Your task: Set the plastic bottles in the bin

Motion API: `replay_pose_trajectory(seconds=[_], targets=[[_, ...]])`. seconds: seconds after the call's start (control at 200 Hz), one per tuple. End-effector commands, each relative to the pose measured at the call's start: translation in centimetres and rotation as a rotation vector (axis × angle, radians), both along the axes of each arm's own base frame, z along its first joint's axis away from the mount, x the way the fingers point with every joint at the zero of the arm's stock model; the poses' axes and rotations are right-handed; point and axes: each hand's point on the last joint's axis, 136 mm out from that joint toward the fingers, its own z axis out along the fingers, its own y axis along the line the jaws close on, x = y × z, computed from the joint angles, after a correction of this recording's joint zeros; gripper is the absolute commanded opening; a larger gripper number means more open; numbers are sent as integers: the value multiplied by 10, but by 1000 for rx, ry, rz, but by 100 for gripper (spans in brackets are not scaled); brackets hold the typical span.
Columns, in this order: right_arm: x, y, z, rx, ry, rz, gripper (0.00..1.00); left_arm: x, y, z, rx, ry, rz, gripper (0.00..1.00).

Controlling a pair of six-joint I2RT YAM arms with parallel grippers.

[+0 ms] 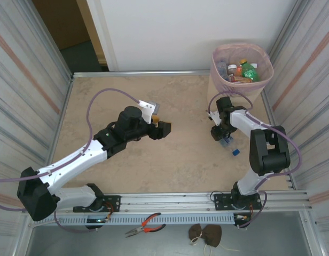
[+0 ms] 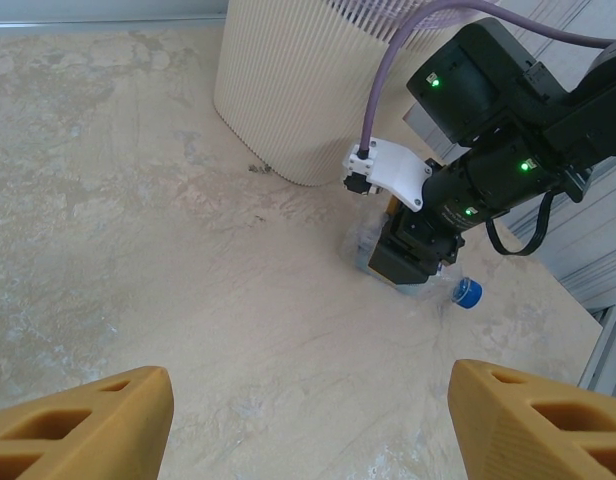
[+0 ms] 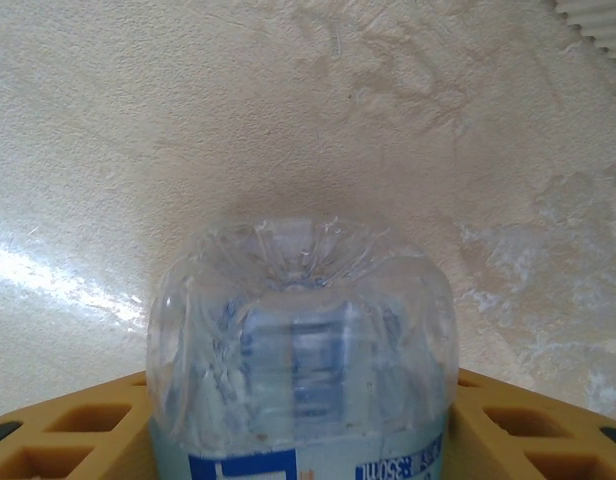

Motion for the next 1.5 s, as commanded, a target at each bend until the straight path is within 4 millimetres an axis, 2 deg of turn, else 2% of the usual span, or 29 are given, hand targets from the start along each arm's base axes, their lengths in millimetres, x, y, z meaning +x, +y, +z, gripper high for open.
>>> replay_pose_trajectory(seconds=[0.0, 0.245, 0.411, 0.516, 0.741, 1.017, 1.257, 1.398, 1.428, 1.453, 1.498], targets=[[3, 6, 18, 20, -38, 20, 56, 4, 0, 13, -36, -20, 13, 73], [-12, 24, 44, 87, -86, 51, 54, 2, 2, 14, -38, -23, 13, 73], [-23, 43, 76, 166, -145, 101, 53, 2, 1, 15, -45, -20, 10, 73], [-28, 56, 104, 245, -201, 129, 52, 2, 0, 17, -51, -22, 6, 73], [-23, 76, 189, 403, -396, 166, 53, 2, -1, 19, -51, -25, 1, 73], [2, 76, 299, 505, -646, 186, 53, 2, 0, 24, -52, -36, 1, 73], [40, 54, 396, 616, -880, 139, 51, 3, -2, 26, -47, -40, -7, 73], [69, 33, 433, 638, -992, 105, 51, 2, 0, 29, -41, -50, 0, 73], [79, 26, 432, 640, -997, 82, 51, 2, 1, 28, -41, -49, 1, 73], [83, 19, 447, 637, -1039, 77, 50, 3, 1, 28, -42, -48, 1, 73], [97, 7, 448, 614, -1055, 48, 49, 2, 1, 27, -43, -47, -3, 73]])
